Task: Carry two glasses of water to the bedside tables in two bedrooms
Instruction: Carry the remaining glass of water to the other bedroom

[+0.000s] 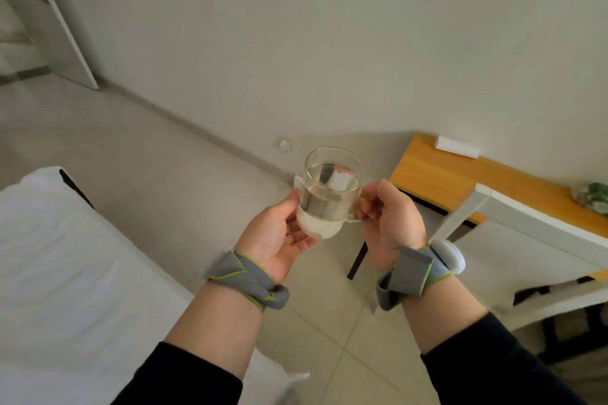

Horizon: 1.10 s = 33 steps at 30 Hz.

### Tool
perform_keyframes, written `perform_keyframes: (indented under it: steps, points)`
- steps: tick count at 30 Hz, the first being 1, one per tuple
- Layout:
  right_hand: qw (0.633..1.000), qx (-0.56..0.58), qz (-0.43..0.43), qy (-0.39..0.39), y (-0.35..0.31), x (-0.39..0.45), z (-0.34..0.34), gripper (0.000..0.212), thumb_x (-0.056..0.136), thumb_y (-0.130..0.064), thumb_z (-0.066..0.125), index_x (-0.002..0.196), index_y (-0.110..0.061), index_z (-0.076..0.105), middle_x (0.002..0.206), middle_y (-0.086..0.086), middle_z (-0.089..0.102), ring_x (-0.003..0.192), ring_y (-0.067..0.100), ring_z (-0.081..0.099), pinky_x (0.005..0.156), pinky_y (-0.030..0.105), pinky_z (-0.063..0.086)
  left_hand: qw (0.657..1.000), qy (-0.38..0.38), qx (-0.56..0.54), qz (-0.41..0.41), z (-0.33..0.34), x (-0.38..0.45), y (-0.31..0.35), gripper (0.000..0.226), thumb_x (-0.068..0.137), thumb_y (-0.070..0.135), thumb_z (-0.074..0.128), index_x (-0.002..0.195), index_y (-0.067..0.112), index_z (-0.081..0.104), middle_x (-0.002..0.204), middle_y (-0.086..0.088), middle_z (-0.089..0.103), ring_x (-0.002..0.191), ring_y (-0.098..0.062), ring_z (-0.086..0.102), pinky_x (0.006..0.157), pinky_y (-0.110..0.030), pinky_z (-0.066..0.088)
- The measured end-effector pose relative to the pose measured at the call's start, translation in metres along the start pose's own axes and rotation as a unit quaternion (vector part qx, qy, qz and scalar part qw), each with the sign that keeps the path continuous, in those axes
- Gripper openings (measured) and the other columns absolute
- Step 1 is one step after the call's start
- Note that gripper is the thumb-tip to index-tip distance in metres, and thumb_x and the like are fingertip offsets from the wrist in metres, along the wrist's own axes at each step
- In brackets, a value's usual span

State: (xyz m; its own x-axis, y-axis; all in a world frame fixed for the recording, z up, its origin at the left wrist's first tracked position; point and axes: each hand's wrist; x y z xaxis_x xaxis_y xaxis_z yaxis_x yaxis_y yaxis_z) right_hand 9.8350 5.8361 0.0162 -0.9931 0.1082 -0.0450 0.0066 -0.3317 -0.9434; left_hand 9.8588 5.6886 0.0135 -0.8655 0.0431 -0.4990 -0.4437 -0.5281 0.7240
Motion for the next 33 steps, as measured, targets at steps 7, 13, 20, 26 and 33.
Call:
perform_keyframes:
  steps: [7,13,20,26,33]
  points:
    - [0.999,0.0,0.014,-0.051,0.011,0.132,0.02,0.031,0.063,-0.017,0.054,0.033,-0.019,0.044,0.038,-0.006,0.036,0.048,0.016,0.031,0.058,0.037,0.023,0.999,0.036,-0.02,0.028,0.019,0.102,0.047,0.04,0.089,0.038,0.054,0.105,0.003,0.062,0.084,-0.01,0.062,0.081,-0.024,0.059,0.084,-0.036,0.051]
    - [0.993,-0.029,0.019,-0.112,0.007,0.249,0.049,0.023,0.052,-0.029,0.059,0.035,-0.018,0.048,0.038,-0.007,0.038,0.046,0.014,0.032,0.058,0.039,0.022,0.993,0.078,-0.061,0.066,0.041,0.182,0.099,0.048,0.091,0.04,0.052,0.118,0.001,0.059,0.102,-0.014,0.063,0.089,-0.025,0.061,0.088,-0.037,0.051]
    - [0.977,-0.048,0.059,-0.197,0.017,0.354,0.106,0.028,0.06,-0.022,0.056,0.034,-0.019,0.049,0.038,-0.008,0.041,0.044,0.013,0.035,0.056,0.035,0.026,0.98,0.134,-0.111,0.094,0.034,0.253,0.156,0.044,0.092,0.039,0.05,0.114,0.002,0.061,0.088,-0.009,0.066,0.082,-0.022,0.062,0.082,-0.033,0.052]
    - [0.97,-0.018,0.087,-0.226,0.036,0.408,0.182,0.03,0.06,-0.016,0.053,0.032,-0.019,0.043,0.038,-0.006,0.038,0.047,0.015,0.033,0.058,0.036,0.027,0.97,0.175,-0.124,0.119,-0.005,0.3,0.214,0.04,0.092,0.037,0.051,0.109,0.003,0.063,0.085,-0.009,0.066,0.081,-0.023,0.061,0.081,-0.034,0.052]
    - [0.958,-0.004,0.087,-0.272,0.065,0.468,0.292,0.031,0.061,-0.015,0.053,0.033,-0.021,0.042,0.038,-0.007,0.037,0.046,0.014,0.032,0.058,0.035,0.026,0.96,0.201,-0.13,0.142,-0.074,0.352,0.301,0.044,0.091,0.037,0.052,0.117,0.002,0.06,0.097,-0.012,0.064,0.086,-0.024,0.062,0.082,-0.035,0.053]
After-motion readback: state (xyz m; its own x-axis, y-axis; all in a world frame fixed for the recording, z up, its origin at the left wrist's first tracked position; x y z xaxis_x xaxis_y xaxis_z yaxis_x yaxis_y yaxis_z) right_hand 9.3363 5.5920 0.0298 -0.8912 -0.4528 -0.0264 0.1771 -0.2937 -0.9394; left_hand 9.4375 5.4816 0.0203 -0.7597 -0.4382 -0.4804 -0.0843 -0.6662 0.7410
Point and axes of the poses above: each hand's wrist, its own x-axis towards the middle knuckle, its own z-axis out of the palm, y = z × x
